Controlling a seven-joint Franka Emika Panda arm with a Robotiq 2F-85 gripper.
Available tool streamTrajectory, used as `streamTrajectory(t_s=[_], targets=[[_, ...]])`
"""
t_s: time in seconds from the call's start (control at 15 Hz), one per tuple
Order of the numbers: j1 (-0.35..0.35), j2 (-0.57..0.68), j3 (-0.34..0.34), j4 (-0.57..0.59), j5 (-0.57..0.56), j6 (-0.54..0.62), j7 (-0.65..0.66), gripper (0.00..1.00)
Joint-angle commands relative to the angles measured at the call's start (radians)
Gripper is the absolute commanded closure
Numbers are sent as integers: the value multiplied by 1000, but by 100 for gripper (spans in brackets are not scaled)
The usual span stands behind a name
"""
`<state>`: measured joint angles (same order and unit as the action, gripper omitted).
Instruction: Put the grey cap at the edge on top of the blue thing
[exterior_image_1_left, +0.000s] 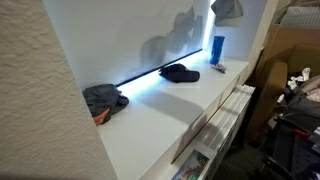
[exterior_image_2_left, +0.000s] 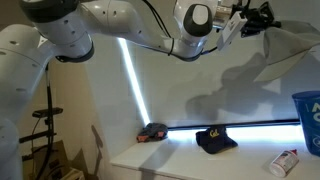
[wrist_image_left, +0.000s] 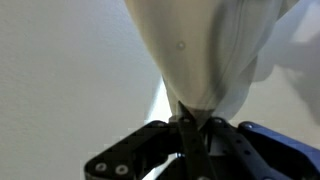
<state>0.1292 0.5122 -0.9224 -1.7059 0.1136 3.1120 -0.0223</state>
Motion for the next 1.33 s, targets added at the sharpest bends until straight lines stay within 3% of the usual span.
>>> streamTrajectory(t_s=[0.0,0.13,0.47,0.67,0.73,0.93,1.2,1.27], targets=[[11,14,3,48,32,49,51,98],[-10,71,14,101,54,61,103,98],[-121,144,128,127,51,15,75,98],[-244,211,193,156,-28,-69,91,98],[-161,169,154,92,12,-9,86,90],[-231,217,175,117,-6,-25,86,90],[-229,219,178,140,-6,-41,86,90],[-229,219,179,142,-6,-44,86,98]])
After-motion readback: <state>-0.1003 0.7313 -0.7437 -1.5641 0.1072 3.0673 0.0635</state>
